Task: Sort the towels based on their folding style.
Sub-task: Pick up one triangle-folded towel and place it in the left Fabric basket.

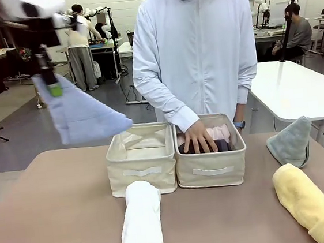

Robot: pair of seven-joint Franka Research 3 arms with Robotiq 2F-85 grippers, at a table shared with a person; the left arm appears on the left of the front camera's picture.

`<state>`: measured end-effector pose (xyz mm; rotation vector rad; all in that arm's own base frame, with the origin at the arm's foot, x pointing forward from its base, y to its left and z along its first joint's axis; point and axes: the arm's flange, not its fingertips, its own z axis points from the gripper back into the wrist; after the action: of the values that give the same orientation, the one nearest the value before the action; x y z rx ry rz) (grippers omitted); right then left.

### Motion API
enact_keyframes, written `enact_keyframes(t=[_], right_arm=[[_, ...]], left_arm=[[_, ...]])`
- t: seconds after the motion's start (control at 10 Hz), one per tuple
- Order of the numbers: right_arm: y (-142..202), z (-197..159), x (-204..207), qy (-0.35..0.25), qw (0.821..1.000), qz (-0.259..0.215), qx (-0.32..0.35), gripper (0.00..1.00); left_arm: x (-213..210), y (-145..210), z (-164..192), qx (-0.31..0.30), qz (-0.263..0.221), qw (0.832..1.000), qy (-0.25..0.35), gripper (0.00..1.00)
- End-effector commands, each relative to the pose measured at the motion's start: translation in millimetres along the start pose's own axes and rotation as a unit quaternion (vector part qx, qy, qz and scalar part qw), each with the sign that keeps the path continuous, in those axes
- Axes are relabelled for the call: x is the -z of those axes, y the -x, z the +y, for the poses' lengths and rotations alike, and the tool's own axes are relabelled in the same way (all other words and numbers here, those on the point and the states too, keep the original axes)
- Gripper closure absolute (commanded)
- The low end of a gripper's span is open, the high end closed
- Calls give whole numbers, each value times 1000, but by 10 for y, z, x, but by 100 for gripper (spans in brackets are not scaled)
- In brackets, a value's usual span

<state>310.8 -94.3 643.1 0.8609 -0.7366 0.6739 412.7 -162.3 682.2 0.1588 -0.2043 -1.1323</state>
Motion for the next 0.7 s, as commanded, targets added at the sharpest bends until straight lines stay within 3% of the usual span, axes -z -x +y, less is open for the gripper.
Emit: enact_keyframes(t=[0.0, 0.3, 0.6], right_arm=[[-23, -12, 9, -10, 1000, -12, -10, 0], [-23, -12, 9, -10, 1000, -12, -10, 0], [-23, -12, 9, -10, 1000, -12, -10, 0]], left_arm=[[38, -495, 219, 45, 2, 998, -31, 85], [404, -1161, 210, 87, 13, 995, -52, 85], [451, -1083, 137, 79, 9, 996, -35, 85]])
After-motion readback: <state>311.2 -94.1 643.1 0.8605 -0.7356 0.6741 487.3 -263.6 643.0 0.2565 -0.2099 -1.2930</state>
